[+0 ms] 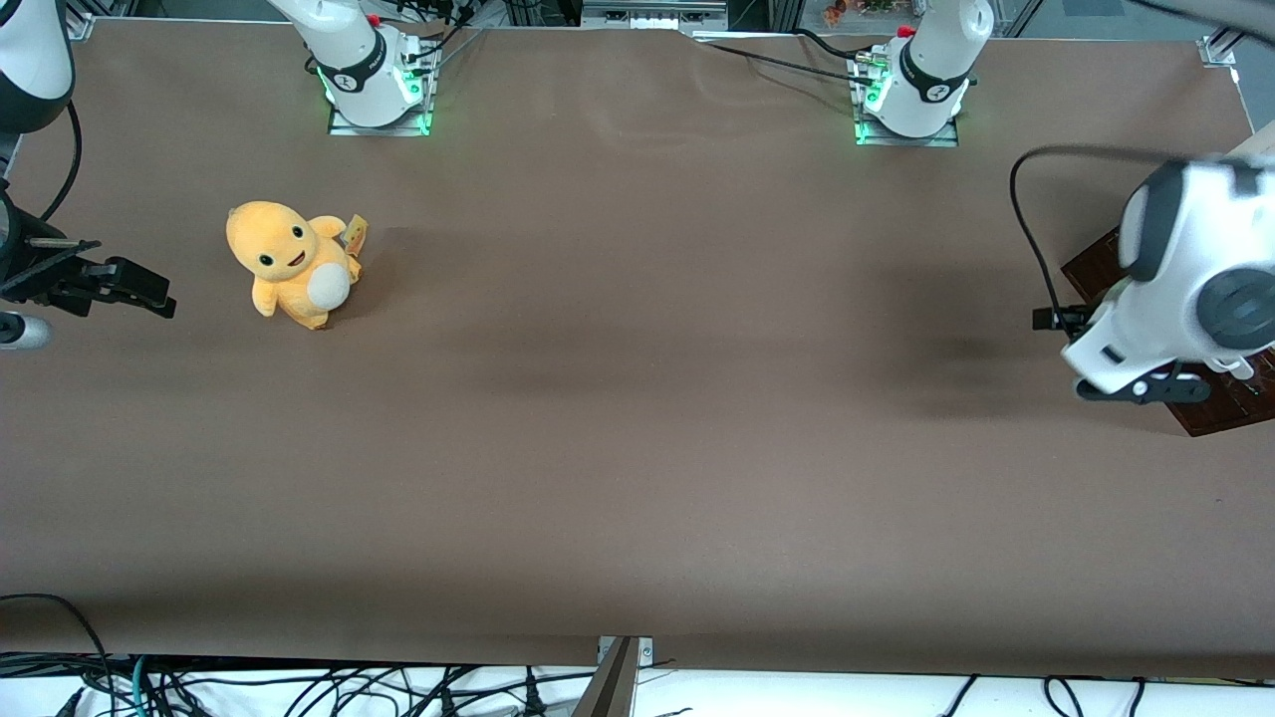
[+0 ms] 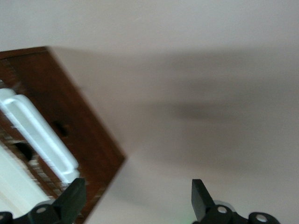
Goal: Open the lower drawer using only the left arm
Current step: 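Move the open left gripper down to the lower drawer's white bar handle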
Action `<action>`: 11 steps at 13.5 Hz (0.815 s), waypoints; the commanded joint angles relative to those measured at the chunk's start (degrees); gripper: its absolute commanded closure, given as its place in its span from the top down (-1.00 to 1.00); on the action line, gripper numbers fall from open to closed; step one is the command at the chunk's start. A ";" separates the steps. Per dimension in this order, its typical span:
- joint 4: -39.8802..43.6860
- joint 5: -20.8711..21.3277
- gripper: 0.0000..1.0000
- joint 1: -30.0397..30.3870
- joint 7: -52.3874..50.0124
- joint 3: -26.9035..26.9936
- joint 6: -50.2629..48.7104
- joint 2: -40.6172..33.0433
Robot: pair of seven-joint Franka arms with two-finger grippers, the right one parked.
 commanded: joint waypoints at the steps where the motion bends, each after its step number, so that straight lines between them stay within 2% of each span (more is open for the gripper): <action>1: 1.17 9.27 1.00 0.16 -1.81 -0.12 -2.04 4.43; 3: 1.08 18.93 1.00 0.78 -5.04 -0.03 -2.13 8.30; 5: 1.08 24.05 1.00 0.61 -10.13 -0.03 -3.09 11.64; 7: 1.08 30.98 1.00 0.43 -16.45 -0.03 -7.20 15.15; 9: 1.08 35.04 1.00 0.34 -22.00 -0.03 -8.72 18.32; 11: 0.64 40.92 1.00 0.60 -24.30 -0.03 -10.55 20.52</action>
